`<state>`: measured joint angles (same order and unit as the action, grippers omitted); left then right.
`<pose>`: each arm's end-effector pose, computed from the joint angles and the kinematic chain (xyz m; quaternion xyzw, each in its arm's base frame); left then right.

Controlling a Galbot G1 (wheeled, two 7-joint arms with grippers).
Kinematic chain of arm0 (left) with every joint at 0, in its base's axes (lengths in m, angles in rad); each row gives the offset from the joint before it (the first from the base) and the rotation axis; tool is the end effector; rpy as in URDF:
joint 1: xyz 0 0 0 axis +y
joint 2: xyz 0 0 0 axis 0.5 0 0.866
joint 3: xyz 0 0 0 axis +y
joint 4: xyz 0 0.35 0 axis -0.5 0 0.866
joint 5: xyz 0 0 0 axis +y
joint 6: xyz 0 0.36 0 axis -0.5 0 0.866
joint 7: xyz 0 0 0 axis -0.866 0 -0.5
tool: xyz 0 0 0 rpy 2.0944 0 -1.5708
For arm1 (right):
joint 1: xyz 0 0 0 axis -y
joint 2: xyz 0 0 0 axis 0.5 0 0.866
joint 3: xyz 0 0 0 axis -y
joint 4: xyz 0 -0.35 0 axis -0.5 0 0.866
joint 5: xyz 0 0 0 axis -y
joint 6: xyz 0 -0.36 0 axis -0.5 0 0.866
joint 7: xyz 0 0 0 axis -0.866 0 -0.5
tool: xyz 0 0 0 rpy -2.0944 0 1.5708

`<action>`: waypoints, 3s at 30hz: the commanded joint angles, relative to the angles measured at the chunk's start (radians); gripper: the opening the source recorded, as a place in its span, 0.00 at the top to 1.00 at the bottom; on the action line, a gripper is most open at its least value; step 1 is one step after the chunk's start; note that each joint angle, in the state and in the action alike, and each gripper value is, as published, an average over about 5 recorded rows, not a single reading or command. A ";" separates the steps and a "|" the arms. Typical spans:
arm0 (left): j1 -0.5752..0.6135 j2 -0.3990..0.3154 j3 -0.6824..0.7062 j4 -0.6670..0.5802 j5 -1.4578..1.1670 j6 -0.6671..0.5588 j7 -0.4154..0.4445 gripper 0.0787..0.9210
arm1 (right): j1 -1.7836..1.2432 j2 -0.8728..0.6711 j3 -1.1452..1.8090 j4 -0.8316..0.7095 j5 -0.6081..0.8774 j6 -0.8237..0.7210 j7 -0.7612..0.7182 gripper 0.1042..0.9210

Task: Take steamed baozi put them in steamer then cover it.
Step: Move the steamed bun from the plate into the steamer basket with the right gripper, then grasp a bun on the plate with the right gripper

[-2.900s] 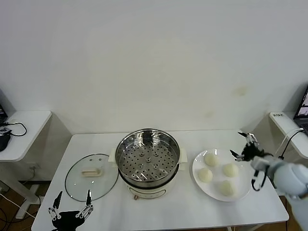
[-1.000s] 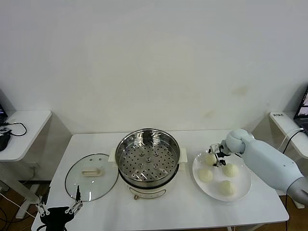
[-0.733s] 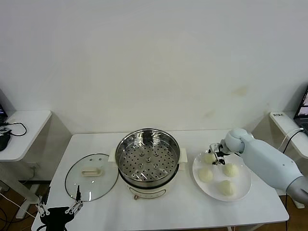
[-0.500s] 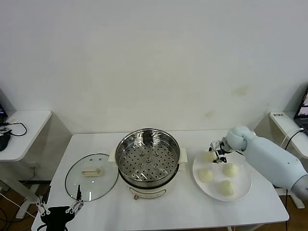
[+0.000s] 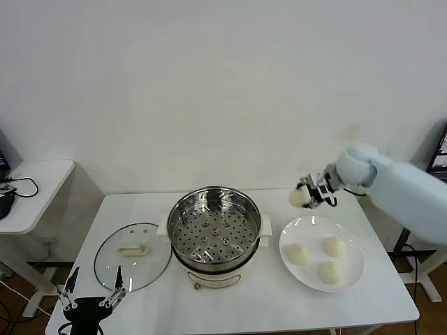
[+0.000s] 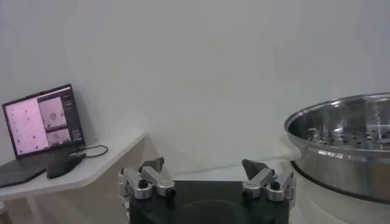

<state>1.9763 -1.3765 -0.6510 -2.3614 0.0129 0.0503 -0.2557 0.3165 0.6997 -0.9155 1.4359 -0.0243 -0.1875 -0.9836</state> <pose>0.0813 0.0497 -0.2528 0.0969 -0.9844 -0.1285 0.0715 0.5255 -0.0771 -0.0625 0.4801 -0.5622 0.6346 0.2250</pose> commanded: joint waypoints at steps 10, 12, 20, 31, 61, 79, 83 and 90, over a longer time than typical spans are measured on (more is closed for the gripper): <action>0.000 0.010 -0.010 0.006 -0.025 0.002 -0.004 0.12 | 0.373 0.277 -0.341 0.120 0.331 0.041 0.081 0.37; -0.001 0.009 -0.011 0.004 -0.025 0.002 -0.004 0.12 | 0.367 0.330 -0.365 0.096 0.327 0.073 0.092 0.37; 0.000 -0.001 -0.029 -0.011 -0.031 0.003 -0.006 0.12 | 0.262 0.493 -0.413 -0.054 0.113 0.252 0.120 0.37; -0.010 -0.014 -0.035 -0.023 -0.037 0.013 -0.005 0.12 | 0.149 0.576 -0.408 -0.227 -0.138 0.427 0.178 0.37; -0.008 -0.009 -0.033 -0.034 -0.045 0.013 -0.011 0.12 | 0.298 0.443 -0.394 -0.047 0.194 0.220 0.085 0.12; -0.049 0.044 -0.031 -0.016 -0.077 0.033 -0.004 0.12 | 0.392 -0.208 -0.435 0.318 0.241 -0.157 0.016 0.12; -0.059 0.049 -0.029 -0.011 -0.082 0.040 0.000 0.12 | 0.291 -0.261 -0.419 0.313 0.173 -0.161 0.017 0.12; -0.065 0.046 -0.042 -0.006 -0.088 0.047 0.001 0.12 | 0.006 -0.247 -0.270 0.230 0.101 -0.143 0.028 0.12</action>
<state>1.9170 -1.3329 -0.6840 -2.3718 -0.0683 0.0930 -0.2545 0.5576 0.5729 -1.2873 1.6658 0.1387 -0.2810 -0.9502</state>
